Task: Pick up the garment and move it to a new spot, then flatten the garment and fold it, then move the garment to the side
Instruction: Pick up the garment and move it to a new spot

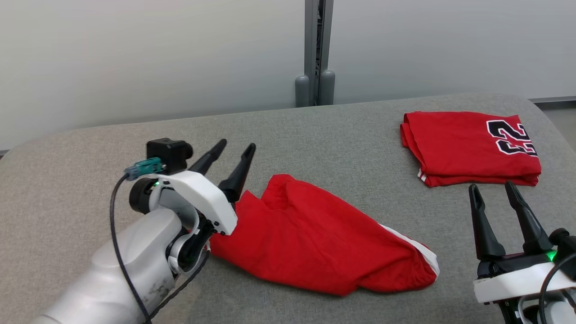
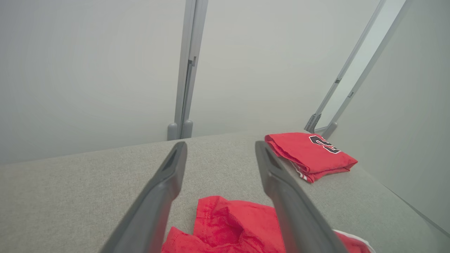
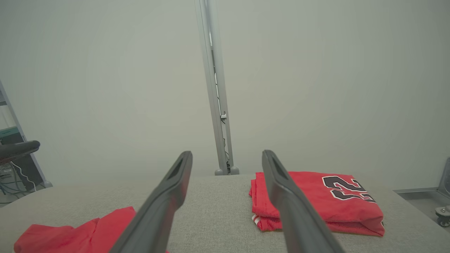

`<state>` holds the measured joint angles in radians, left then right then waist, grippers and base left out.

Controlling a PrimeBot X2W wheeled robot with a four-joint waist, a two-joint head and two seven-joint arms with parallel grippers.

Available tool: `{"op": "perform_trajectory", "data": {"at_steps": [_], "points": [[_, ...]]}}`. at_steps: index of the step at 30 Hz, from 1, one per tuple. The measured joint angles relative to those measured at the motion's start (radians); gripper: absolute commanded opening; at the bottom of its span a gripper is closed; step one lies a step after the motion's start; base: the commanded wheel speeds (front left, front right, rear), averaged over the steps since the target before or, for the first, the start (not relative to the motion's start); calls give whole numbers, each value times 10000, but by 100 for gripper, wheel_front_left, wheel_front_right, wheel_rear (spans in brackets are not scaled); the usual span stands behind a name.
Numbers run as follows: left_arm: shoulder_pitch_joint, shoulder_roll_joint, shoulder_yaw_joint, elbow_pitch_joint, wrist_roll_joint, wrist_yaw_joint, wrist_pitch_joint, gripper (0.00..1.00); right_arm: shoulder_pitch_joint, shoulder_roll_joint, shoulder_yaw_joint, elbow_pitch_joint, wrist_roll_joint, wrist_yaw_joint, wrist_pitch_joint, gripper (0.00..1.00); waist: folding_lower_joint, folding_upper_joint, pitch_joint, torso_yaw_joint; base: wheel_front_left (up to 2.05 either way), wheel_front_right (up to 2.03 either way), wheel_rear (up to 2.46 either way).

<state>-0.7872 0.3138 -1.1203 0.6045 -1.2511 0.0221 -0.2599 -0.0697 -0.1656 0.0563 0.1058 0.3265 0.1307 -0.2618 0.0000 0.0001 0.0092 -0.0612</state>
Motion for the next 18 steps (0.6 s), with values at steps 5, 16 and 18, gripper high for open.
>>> {"op": "perform_trajectory", "data": {"at_steps": [5, 16, 18], "points": [[1552, 577, 2671, -1950, 1822, 692, -19, 100, 159, -2, 119, 8, 75, 0, 0, 100, 0, 0, 58, -55, 0, 0, 0], [5024, 460, 6096, -4422, 5359, 1300, -17, 100, 191, 75, 234, -33, 167, 0, 0, 100, 0, 0, 266, -172, 0, 0, 0], [5555, 249, 6610, -4725, 5846, 1279, -17, 100, 213, 94, 224, -44, 176, 0, 0, 100, 0, 0, 255, -170, 0, 0, 0]]}}
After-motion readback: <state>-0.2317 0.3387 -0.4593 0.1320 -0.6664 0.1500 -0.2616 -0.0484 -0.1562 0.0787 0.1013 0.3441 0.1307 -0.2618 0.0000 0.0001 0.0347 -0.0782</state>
